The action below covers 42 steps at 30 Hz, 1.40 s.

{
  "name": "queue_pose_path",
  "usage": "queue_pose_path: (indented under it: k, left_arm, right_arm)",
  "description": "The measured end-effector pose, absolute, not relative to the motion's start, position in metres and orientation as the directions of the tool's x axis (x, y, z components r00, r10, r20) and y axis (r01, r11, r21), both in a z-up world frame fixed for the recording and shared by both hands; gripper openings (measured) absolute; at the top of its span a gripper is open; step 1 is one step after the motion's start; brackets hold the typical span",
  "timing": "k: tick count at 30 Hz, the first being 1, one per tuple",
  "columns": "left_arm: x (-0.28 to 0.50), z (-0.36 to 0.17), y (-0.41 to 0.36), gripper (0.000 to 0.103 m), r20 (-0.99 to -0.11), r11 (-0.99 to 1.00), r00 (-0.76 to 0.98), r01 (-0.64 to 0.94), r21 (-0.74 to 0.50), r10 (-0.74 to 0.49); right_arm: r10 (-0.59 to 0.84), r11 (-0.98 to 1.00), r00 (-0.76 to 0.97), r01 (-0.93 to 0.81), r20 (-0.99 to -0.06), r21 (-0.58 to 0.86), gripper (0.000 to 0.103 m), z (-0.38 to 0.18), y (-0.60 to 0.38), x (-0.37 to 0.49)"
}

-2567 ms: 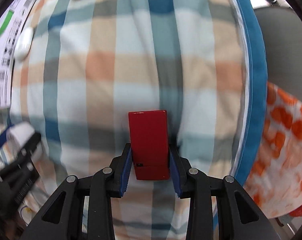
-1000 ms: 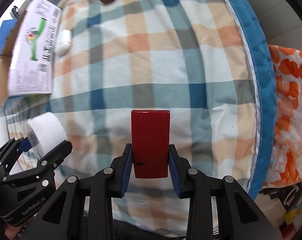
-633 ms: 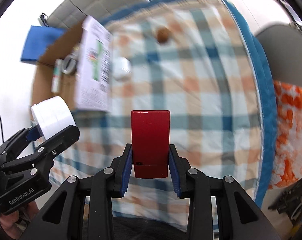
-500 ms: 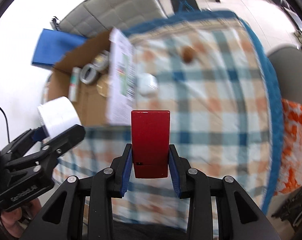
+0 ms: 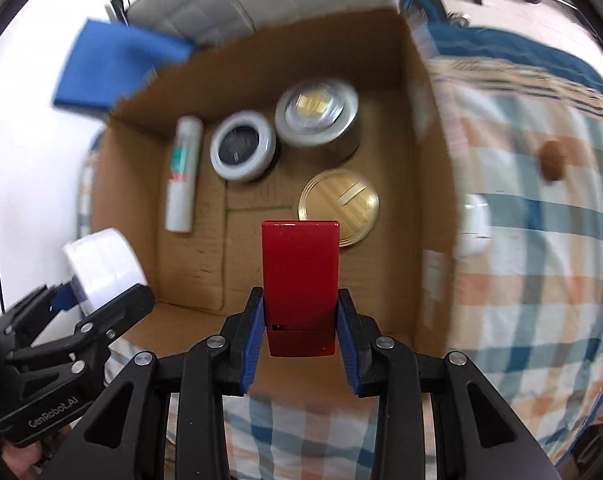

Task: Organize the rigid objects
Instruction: 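Lift the cream jar and red block and carry both toward the box, then lower the cream jar and red block into the box and open both tools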

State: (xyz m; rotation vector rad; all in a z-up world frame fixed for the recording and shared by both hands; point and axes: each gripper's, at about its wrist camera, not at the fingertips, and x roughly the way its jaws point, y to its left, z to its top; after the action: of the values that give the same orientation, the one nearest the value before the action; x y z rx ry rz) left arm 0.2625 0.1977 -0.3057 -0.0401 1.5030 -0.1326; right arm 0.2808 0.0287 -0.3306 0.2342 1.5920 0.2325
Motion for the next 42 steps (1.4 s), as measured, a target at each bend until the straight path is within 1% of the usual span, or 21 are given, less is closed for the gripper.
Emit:
queue_pose_path:
  k: [3,6,8,11,18,21,24,25,26,31,34,37,38,39,40,41,42]
  left_arm:
    - [0.278,-0.348,0.207,0.065,-0.988,0.988,-0.035,0.037,-0.152,-0.151]
    - [0.289,-0.379,0.21,0.065,-0.977,0.982,-0.116,0.028,-0.184,-0.18]
    - [0.293,-0.39,0.21,0.065,-0.974,0.982,-0.132,0.023,-0.187,-0.183]
    - [0.299,-0.401,0.205,0.065,-0.97,0.98,-0.157,0.035,-0.194,-0.186]
    - [0.319,-0.411,0.197,0.066,-0.971,0.983,-0.164,0.038,-0.181,-0.173]
    - [0.327,-0.411,0.194,0.066,-0.974,0.985,-0.169,0.049,-0.163,-0.153]
    - [0.333,-0.408,0.19,0.066,-0.972,0.986,-0.181,0.044,-0.162,-0.152]
    - [0.331,-0.405,0.188,0.066,-0.972,0.987,-0.187,0.043,-0.157,-0.146]
    - [0.329,-0.401,0.186,0.066,-0.972,0.987,-0.188,0.046,-0.152,-0.141]
    - [0.325,-0.377,0.188,0.067,-0.976,0.989,-0.179,0.059,-0.132,-0.12]
    - [0.322,-0.356,0.191,0.067,-0.984,0.991,-0.138,0.056,-0.118,-0.109]
    - [0.317,-0.335,0.194,0.073,-0.991,0.993,-0.093,0.05,-0.105,-0.1]
    - [0.315,-0.328,0.194,0.077,-0.992,0.993,-0.081,0.049,-0.105,-0.101]
    - [0.312,-0.32,0.195,0.082,-0.994,0.994,-0.063,0.048,-0.097,-0.094]
    - [0.31,-0.315,0.195,0.085,-0.995,0.995,-0.051,0.045,-0.092,-0.09]
    - [0.307,-0.307,0.197,0.086,-0.996,0.996,-0.032,0.039,-0.083,-0.082]
    - [0.303,-0.301,0.198,0.086,-0.997,0.997,-0.018,0.035,-0.074,-0.074]
  right_arm:
    - [0.247,0.968,-0.09,-0.023,-0.965,0.25,0.036,-0.358,0.048,0.287]
    - [0.22,0.972,-0.154,-0.049,-0.963,0.23,0.037,-0.379,0.06,0.29]
    - [0.187,0.979,-0.166,-0.048,-0.968,0.197,0.037,-0.388,0.062,0.292]
    - [0.14,0.988,-0.161,-0.043,-0.977,0.149,0.037,-0.394,0.062,0.3]
    - [0.093,0.995,-0.134,-0.021,-0.987,0.096,0.037,-0.397,0.059,0.327]
    - [0.088,0.996,-0.144,-0.022,-0.986,0.092,0.037,-0.401,0.057,0.333]
    - [0.113,0.993,-0.172,-0.007,-0.979,0.116,0.038,-0.406,0.053,0.335]
    - [0.121,0.992,-0.18,0.002,-0.976,0.123,0.039,-0.407,0.051,0.336]
    - [0.127,0.992,-0.182,0.006,-0.975,0.128,0.043,-0.407,0.047,0.335]
    - [0.132,0.991,-0.161,-0.014,-0.978,0.136,0.048,-0.393,0.043,0.334]
    - [0.161,0.986,-0.135,-0.016,-0.978,0.164,0.053,-0.379,0.039,0.331]
    - [0.171,0.984,-0.11,-0.023,-0.979,0.175,0.057,-0.364,0.035,0.323]
    - [0.165,0.985,-0.102,-0.027,-0.981,0.169,0.063,-0.36,0.035,0.323]
    - [0.154,0.987,-0.085,-0.03,-0.984,0.157,0.076,-0.352,0.035,0.316]
    - [0.147,0.988,-0.06,-0.031,-0.987,0.149,0.081,-0.344,0.036,0.311]
    - [0.144,0.989,-0.045,-0.033,-0.989,0.145,0.084,-0.338,0.036,0.309]
    - [0.138,0.99,-0.033,-0.036,-0.99,0.139,0.084,-0.333,0.034,0.306]
